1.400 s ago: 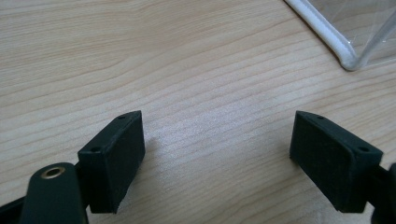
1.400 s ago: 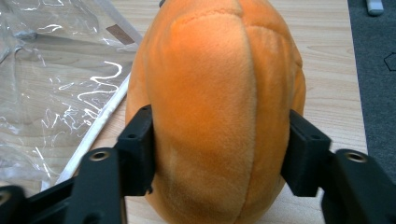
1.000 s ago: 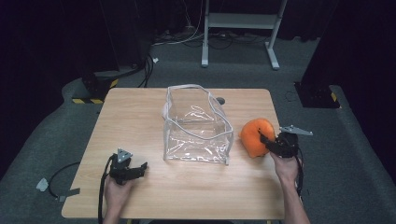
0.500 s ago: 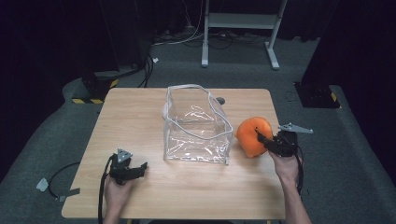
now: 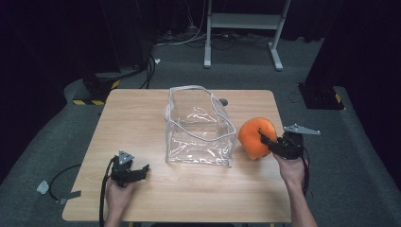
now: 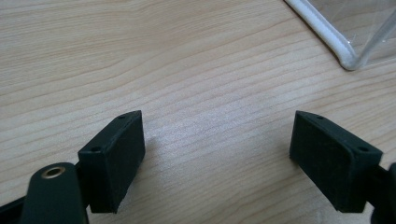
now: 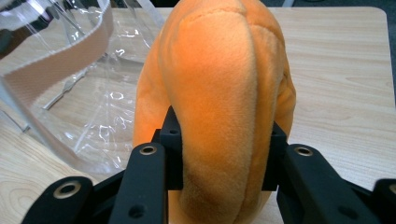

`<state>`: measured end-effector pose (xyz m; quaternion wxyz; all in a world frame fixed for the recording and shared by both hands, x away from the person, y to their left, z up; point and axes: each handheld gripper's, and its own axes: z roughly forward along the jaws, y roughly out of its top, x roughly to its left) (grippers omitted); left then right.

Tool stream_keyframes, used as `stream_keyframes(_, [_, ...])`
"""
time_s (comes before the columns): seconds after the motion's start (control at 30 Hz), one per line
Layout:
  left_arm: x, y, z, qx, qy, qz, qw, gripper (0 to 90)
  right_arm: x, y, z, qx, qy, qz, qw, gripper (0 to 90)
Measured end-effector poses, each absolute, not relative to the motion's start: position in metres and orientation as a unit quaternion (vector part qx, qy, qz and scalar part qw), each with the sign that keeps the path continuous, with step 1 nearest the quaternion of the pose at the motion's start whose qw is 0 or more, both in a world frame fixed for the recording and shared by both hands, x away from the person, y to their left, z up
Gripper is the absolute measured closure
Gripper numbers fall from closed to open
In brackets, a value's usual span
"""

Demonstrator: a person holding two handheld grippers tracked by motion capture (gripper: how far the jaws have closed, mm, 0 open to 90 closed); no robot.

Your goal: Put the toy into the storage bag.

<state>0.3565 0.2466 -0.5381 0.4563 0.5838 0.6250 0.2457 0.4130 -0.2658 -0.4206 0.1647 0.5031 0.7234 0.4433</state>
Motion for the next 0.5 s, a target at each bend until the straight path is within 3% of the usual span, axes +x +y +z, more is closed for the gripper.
stream_keyframes(0.5, [0.356,0.247,-0.538,0.584,0.625,0.246,0.456,18.2,0.408,-0.268,-0.404,0.491,0.728,0.449,0.167,64.5])
